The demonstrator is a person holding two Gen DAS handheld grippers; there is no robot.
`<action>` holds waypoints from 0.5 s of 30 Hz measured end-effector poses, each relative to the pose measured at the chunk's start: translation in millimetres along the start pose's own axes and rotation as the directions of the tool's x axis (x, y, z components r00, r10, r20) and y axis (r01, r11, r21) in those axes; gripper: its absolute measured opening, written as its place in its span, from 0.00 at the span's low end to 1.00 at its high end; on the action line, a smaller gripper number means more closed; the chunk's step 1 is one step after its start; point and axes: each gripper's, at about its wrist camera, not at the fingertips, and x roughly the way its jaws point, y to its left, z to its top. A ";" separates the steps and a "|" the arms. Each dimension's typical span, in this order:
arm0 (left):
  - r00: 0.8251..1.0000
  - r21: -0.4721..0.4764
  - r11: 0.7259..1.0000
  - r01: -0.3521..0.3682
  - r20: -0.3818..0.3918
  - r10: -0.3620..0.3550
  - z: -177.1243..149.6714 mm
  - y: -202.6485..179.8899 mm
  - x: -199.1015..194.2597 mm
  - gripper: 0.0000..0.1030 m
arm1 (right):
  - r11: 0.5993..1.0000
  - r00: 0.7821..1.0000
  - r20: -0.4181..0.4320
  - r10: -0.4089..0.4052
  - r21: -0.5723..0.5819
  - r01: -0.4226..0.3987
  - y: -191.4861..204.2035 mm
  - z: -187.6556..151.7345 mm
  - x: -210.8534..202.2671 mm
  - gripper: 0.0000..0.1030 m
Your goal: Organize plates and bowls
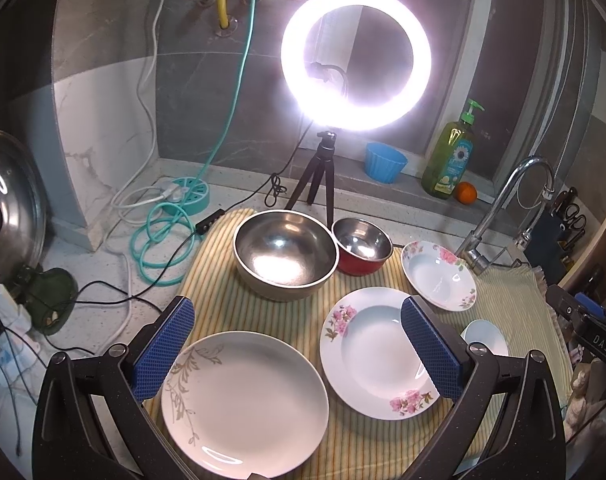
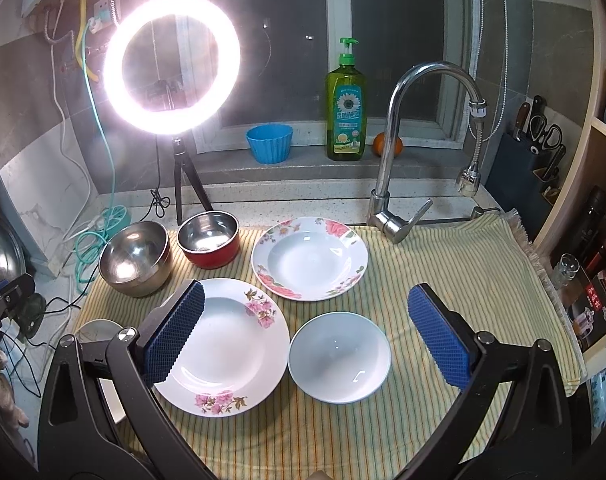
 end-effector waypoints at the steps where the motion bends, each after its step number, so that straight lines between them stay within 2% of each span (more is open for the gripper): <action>1: 1.000 -0.001 1.000 0.000 0.000 0.000 0.3 0.1 0.4 0.99 | 1.000 1.000 0.001 -0.001 0.000 0.001 0.0 -0.1 -0.5 1.00; 15: 1.000 0.002 1.000 0.006 -0.012 -0.006 1.1 -1.7 5.2 0.99 | 1.000 1.000 -0.017 0.005 0.000 -0.005 2.3 0.8 6.0 1.00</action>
